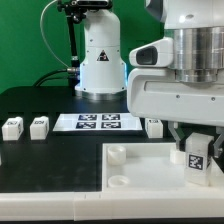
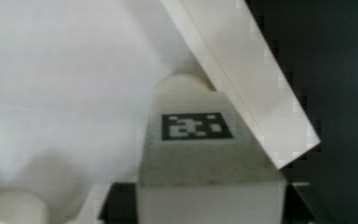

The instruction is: Assemble one leg

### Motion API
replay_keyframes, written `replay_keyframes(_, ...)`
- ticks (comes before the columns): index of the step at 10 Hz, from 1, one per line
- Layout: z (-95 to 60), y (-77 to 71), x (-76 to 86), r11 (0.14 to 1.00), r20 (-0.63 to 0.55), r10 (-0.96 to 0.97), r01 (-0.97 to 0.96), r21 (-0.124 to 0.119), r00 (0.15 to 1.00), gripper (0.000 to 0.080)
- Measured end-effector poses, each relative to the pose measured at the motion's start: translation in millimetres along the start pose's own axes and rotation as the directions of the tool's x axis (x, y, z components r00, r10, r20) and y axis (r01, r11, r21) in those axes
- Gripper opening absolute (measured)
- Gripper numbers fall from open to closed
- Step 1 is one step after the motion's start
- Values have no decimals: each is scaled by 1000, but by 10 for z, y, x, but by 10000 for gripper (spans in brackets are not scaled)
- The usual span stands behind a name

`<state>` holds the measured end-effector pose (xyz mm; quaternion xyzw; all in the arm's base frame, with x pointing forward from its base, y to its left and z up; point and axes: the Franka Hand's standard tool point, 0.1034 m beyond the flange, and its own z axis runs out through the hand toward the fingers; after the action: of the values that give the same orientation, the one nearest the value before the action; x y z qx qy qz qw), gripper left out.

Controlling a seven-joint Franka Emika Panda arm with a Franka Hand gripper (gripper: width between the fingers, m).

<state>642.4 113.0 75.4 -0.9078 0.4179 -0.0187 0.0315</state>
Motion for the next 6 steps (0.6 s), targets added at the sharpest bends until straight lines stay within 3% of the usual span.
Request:
replay_keyframes(1,9,17,-10,968,-10,252,-252,10,968,293)
replay_keyframes(2,12,40,-38,886,-17,463,-462,38,886,293)
replay_keyframes(4,13,11,-93,664,19,746,-746,57,665,293)
replay_keyframes(5,8,-2,-110,559,24,827,-826,71,562,294)
replay_keyframes(6,9,-2,-109,546,29,836,-835,69,549,294)
